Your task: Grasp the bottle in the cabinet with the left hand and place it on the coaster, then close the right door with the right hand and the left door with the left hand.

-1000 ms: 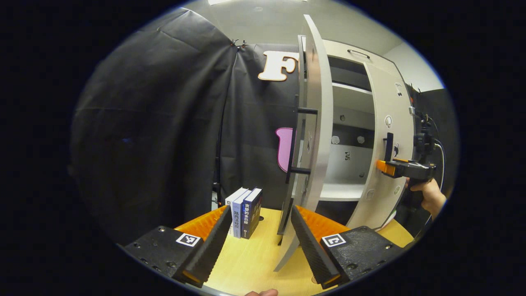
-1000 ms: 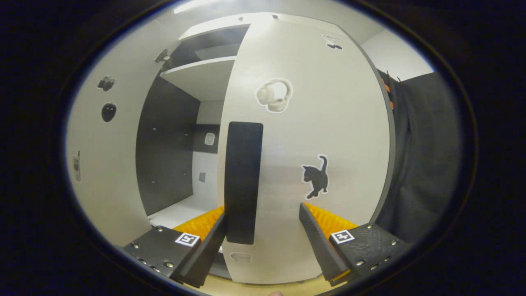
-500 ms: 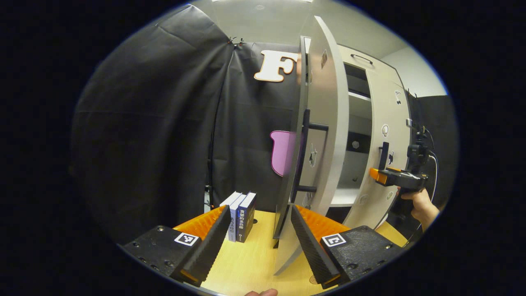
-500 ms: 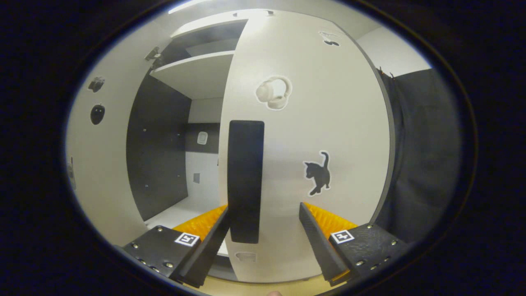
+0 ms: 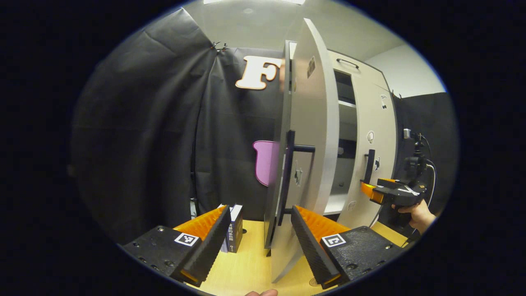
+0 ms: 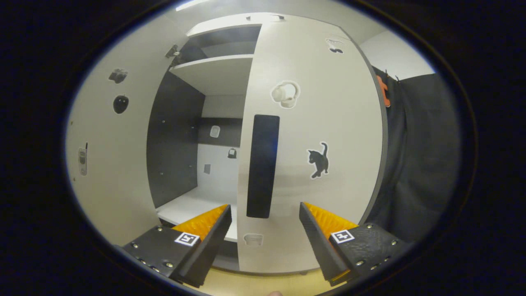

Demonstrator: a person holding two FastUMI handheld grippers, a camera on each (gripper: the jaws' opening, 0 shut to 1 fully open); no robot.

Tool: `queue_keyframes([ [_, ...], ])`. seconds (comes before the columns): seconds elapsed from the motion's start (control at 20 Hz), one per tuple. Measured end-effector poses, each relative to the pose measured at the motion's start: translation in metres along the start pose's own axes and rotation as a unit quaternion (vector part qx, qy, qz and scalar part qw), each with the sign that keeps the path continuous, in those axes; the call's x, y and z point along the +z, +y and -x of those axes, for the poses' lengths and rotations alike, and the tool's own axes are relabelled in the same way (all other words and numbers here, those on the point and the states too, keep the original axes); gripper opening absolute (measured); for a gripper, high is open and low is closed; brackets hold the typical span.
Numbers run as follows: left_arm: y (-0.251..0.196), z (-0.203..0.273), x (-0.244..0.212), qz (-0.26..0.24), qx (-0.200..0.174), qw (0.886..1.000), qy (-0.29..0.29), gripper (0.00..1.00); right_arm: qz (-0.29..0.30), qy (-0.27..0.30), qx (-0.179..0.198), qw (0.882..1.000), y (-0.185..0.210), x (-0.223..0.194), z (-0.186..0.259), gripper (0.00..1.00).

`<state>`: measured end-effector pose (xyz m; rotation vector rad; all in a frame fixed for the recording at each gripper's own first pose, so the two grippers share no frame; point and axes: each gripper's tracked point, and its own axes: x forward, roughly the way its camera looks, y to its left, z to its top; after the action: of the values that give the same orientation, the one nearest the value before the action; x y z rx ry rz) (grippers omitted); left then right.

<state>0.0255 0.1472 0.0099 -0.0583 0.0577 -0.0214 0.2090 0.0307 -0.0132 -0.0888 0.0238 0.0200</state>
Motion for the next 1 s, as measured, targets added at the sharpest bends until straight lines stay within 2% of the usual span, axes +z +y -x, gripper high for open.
queue_keyframes([
  [0.15, 0.000, -0.004, 0.000, -0.022, -0.004, 1.000, -0.001, 0.92, -0.005, 0.006, 0.001, 1.000, -0.007, -0.006, 0.015, 1.00],
  [0.65, -0.054, -0.012, -0.003, -0.017, -0.063, 0.998, 0.006, 0.92, -0.033, 0.015, -0.007, 0.999, -0.043, -0.021, 0.073, 1.00],
  [0.85, -0.074, -0.018, -0.006, -0.011, -0.077, 0.997, 0.009, 0.92, -0.041, 0.019, -0.009, 0.999, -0.054, -0.022, 0.085, 0.98],
  [1.0, -0.083, -0.025, -0.010, -0.013, -0.080, 0.997, 0.011, 0.92, -0.040, 0.020, -0.013, 0.999, -0.064, -0.024, 0.092, 1.00],
])
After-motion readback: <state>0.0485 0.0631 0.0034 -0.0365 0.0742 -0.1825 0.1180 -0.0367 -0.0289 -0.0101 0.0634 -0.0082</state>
